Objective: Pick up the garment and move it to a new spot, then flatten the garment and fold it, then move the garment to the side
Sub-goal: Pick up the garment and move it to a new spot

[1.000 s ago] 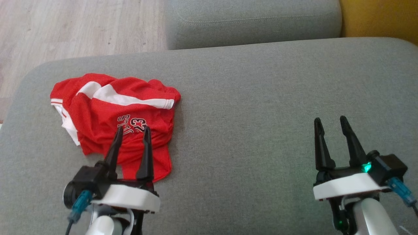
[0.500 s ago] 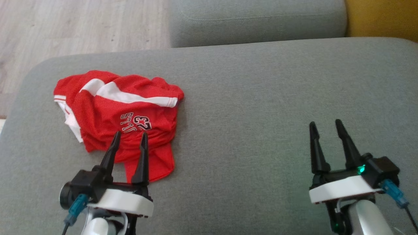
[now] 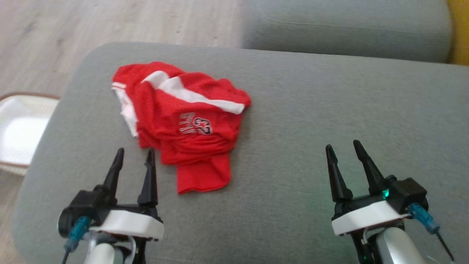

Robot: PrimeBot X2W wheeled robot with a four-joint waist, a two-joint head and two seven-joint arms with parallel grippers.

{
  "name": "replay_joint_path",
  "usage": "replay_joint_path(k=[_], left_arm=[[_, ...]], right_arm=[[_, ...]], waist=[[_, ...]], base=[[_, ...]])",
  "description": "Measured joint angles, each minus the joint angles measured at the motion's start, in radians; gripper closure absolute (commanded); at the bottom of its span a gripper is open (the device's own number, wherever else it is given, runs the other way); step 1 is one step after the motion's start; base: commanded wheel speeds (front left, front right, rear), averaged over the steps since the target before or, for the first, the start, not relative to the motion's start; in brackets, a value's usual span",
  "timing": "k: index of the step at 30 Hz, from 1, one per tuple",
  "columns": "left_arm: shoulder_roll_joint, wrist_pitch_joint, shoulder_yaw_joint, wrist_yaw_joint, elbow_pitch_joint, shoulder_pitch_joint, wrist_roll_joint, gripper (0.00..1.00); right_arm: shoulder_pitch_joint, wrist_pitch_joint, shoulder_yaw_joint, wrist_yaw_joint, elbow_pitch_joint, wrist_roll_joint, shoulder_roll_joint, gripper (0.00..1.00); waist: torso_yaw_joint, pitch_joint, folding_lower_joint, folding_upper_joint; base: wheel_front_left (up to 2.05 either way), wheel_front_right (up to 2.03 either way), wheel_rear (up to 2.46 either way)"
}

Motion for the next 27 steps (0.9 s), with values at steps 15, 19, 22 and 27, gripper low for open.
replay_joint_path(k=[15,19,22,27], left_arm=[[-0.001,0.000,0.058,-0.007,0.008,0.003,0.001,0.00],[-0.001,0.000,0.074,-0.010,0.008,0.003,0.011,0.00],[-0.001,0.000,0.075,-0.011,0.008,0.002,0.023,0.00],[-0.001,-0.001,0.087,-0.058,0.034,-0.017,0.050,0.00]], right_arm=[[-0.007,0.000,0.053,0.000,0.023,0.040,0.000,0.00],[-0.016,0.000,0.052,0.000,0.022,0.040,0.000,0.00],[-0.016,0.000,0.049,0.000,0.022,0.039,0.000,0.00],[-0.020,0.000,0.023,0.000,0.011,0.018,0.000,0.00]], waist=[[0.199,-0.003,0.0000,0.0000],[0.203,0.004,0.0000,0.0000],[0.199,0.012,0.0000,0.0000],[0.173,0.045,0.0000,0.0000]], base=[[0.00,0.00,0.00],[0.00,0.00,0.00],[0.00,0.00,0.00],[0.00,0.00,0.00]])
